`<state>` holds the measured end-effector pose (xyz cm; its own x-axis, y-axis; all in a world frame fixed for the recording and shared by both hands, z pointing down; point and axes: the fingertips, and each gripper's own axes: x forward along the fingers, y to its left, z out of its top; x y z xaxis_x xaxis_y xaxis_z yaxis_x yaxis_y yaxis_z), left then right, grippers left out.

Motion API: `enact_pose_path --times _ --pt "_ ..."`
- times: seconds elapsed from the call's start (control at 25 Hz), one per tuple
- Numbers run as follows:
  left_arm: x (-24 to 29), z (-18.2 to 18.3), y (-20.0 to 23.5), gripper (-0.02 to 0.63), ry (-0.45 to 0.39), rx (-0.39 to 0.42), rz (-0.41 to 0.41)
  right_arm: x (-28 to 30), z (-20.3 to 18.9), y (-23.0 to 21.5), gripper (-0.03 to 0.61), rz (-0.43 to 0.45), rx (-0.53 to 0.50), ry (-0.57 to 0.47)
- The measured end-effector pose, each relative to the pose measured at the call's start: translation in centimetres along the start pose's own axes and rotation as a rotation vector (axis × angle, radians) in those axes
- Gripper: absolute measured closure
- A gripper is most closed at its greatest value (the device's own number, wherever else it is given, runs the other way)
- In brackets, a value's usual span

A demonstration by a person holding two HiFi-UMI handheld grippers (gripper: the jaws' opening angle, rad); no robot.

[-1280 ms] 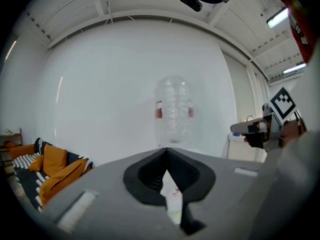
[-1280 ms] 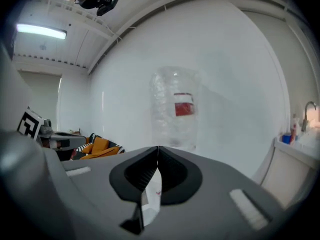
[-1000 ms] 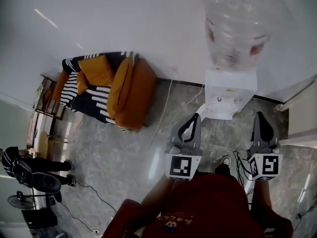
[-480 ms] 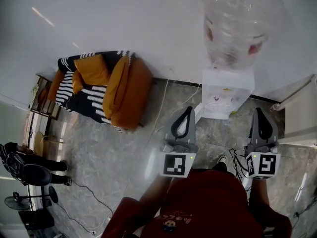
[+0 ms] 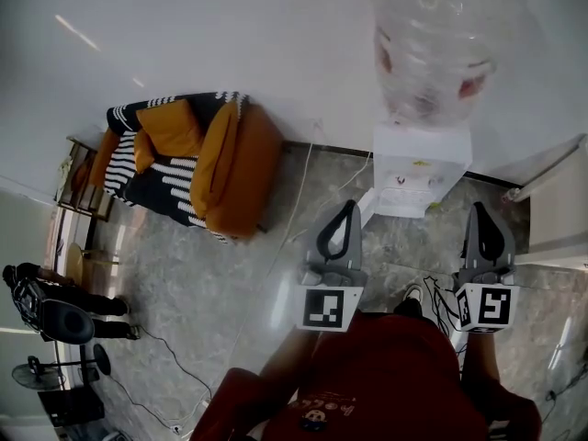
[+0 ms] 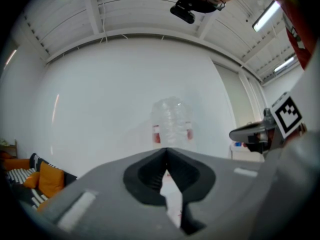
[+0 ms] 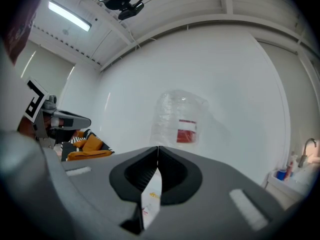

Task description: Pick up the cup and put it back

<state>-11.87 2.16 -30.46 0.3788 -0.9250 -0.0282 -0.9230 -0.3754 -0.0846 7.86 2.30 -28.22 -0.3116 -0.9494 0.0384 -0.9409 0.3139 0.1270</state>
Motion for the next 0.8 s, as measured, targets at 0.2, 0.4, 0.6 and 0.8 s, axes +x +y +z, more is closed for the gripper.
enact_pose_path --times 0.2,0.4,0.6,0.8 --pt "0.0 0.0 -0.4 0.614 0.005 -0.006 0.001 -0.3 -0.6 -0.3 0.577 0.001 0.011 0.009" --pt "0.3 0.1 -0.7 0.614 -0.003 0.004 -0.007 -0.2 -0.5 -0.4 0.577 0.003 0.015 0.001" --pt "0.4 -0.5 -0.7 0.614 0.015 -0.008 0.000 -0.1 -0.6 -0.6 0.577 -0.003 0.014 0.004" --pt "0.5 -1.1 -0.6 0.614 0.028 -0.014 0.002 0.3 -1.2 -0.6 0.577 0.001 0.021 0.013"
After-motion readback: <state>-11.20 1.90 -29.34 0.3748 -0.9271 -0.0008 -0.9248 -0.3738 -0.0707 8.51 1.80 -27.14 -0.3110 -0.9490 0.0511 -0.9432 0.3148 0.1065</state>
